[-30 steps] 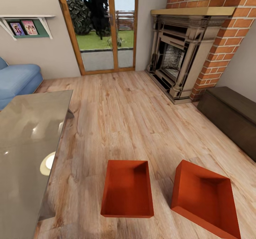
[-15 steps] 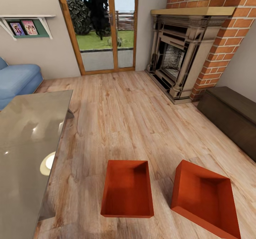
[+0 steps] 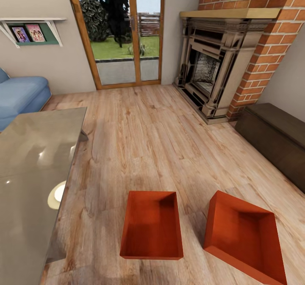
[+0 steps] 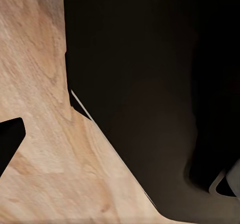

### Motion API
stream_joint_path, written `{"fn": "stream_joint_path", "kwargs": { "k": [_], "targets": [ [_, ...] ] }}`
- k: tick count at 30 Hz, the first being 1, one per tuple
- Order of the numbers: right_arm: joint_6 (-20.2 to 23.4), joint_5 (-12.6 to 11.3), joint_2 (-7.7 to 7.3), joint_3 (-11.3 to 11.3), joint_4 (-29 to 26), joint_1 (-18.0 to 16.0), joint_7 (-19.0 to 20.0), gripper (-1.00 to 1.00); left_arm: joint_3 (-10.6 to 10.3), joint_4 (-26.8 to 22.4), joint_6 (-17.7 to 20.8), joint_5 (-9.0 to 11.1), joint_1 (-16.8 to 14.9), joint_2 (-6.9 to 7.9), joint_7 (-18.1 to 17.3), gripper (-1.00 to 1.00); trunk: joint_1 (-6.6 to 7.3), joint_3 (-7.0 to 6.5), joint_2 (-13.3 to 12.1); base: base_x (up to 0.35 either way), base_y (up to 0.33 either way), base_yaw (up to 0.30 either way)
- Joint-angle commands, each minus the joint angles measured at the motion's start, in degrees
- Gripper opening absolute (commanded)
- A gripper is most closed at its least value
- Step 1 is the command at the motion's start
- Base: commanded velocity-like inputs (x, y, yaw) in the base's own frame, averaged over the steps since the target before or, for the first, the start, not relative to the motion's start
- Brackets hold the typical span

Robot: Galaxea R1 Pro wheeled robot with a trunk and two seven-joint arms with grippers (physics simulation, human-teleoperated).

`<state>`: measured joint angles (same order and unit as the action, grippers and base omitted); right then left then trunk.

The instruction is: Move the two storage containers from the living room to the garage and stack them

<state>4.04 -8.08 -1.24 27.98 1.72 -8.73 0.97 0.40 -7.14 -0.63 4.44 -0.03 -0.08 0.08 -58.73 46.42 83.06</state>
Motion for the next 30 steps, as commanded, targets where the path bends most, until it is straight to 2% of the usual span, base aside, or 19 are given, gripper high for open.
{"fn": "stream_joint_path", "kwargs": {
  "k": [1,10,30],
  "targets": [
    [-0.12,-0.61,0.04,0.44,0.04,-0.05,0.10,1.00,0.02,0.00,-0.07,0.46,-0.02,-0.01,0.01,1.00,0.00,0.03,0.02,0.000,0.000,0.000],
    [0.30,-0.75,0.11,0.50,-0.13,-0.06,0.19,1.00,0.10,0.02,-0.06,0.48,-0.01,-0.01,0.01,1.00,0.00,0.22,0.02,0.000,0.000,0.000],
    [0.36,-0.89,0.10,0.41,-0.14,-0.06,0.61,1.00,0.15,0.02,-0.06,0.48,0.01,-0.01,0.01,1.00,0.00,2.05,0.02,0.000,0.000,0.000]
  ]
}}
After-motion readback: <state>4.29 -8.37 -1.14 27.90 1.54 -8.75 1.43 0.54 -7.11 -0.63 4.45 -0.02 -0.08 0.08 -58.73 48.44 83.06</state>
